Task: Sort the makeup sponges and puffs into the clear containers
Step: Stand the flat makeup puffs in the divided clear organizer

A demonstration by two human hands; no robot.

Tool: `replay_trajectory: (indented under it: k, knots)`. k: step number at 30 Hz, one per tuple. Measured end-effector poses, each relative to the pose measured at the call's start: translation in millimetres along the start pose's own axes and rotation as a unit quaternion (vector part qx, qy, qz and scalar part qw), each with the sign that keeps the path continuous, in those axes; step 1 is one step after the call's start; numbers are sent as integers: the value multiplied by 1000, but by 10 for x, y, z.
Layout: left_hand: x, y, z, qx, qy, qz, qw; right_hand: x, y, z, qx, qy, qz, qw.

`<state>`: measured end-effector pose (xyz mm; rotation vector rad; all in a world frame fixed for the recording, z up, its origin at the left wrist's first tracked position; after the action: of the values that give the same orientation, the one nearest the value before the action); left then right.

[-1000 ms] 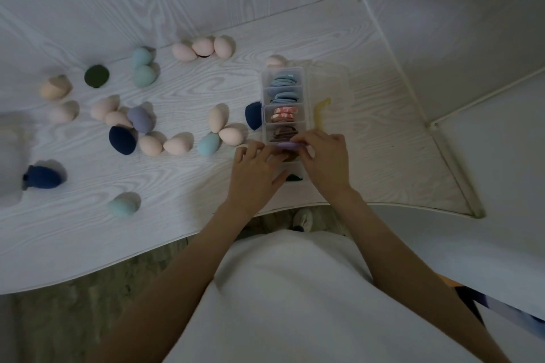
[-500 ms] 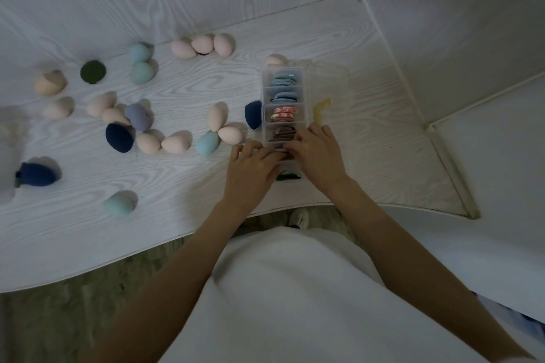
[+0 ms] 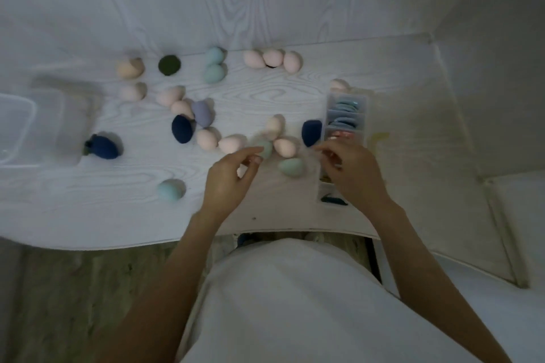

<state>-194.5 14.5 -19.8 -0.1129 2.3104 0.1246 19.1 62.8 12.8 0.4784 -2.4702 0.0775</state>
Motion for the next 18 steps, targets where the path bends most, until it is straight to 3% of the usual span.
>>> replay_trajectory:
  k: [4,9,12,18]
  knots:
    - [422,7,-703,-68,86,7,994,600,439,456,95,-58,-100,989]
    - [1285,39,-1408,-129,133,-103,977,1276,1021,1175,133,-55,-193,971]
    - [1782,65,-1655,-140,187,-160,959,1555,1395,1556,151,-54,-198,967]
    - [2268,232,-1801,-126,180,-261,940,1675,2301,2096,166,-79,-148,972]
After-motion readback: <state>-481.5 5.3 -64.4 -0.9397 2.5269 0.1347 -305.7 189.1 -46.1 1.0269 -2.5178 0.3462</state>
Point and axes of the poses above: each hand's wrist, its own y-axis towards the middle knuckle, its own z-axis out of the palm, x = y × z, the point moved 5 cm from there along y, towards the middle knuckle, and after that the axes turned 1 degree about -x, right-handed, at the moved point
